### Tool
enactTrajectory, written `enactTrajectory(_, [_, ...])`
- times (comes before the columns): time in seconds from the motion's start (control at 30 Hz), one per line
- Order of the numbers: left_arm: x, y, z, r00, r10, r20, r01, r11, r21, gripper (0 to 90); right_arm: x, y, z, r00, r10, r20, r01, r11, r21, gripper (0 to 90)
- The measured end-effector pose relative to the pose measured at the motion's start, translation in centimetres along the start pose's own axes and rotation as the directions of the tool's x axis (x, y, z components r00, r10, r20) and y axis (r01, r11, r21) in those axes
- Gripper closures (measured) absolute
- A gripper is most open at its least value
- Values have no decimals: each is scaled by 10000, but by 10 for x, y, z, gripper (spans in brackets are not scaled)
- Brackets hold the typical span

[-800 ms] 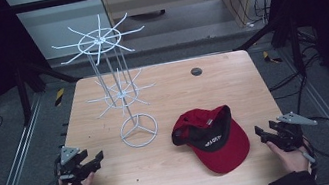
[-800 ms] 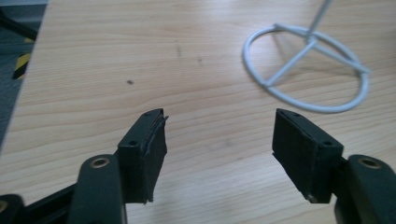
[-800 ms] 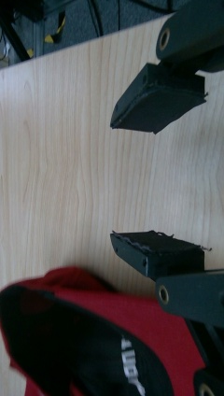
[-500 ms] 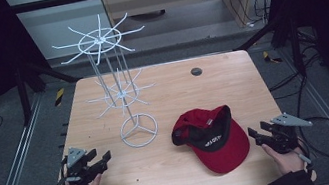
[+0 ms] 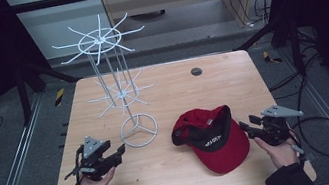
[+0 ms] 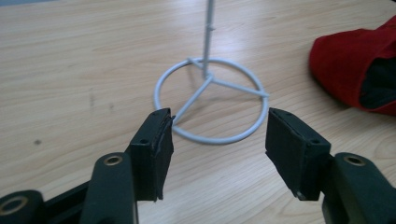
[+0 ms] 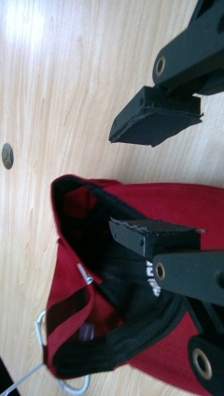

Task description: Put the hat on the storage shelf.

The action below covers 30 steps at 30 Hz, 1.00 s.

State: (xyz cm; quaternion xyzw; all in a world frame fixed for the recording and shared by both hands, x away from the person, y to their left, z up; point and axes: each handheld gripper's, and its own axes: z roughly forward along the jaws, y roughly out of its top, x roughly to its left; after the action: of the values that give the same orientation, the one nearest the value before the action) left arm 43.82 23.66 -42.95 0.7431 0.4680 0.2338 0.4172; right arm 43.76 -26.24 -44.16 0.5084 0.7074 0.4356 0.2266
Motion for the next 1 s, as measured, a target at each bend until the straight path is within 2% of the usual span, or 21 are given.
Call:
enactTrajectory(0.27, [-30,13,21,9989,203,414,-209,9997,143,444,8,12,11,9990,-89,-437,91,10000,35,499])
enactTrajectory(0.43, [-47,20,33,9962,518,694,-538,9982,276,472,14,10,19,9985,-196,-511,209,9995,234,507])
enactTrajectory(0.53, [-58,24,41,9942,559,923,-586,9979,268,483,15,8,23,9982,-296,-513,317,9986,414,505])
enactTrajectory(0.67, [-74,27,54,9900,604,1279,-651,9974,325,511,12,6,29,9982,-324,-510,356,9974,621,490])
enactTrajectory(0.83, [-94,29,72,9828,1015,1540,-1110,9923,543,535,7,5,36,9984,-319,-474,360,9954,884,478])
enactTrajectory(1.0, [-103,27,85,9801,1067,1673,-1205,9899,749,570,4,3,42,9983,-194,-555,256,9933,1123,463])
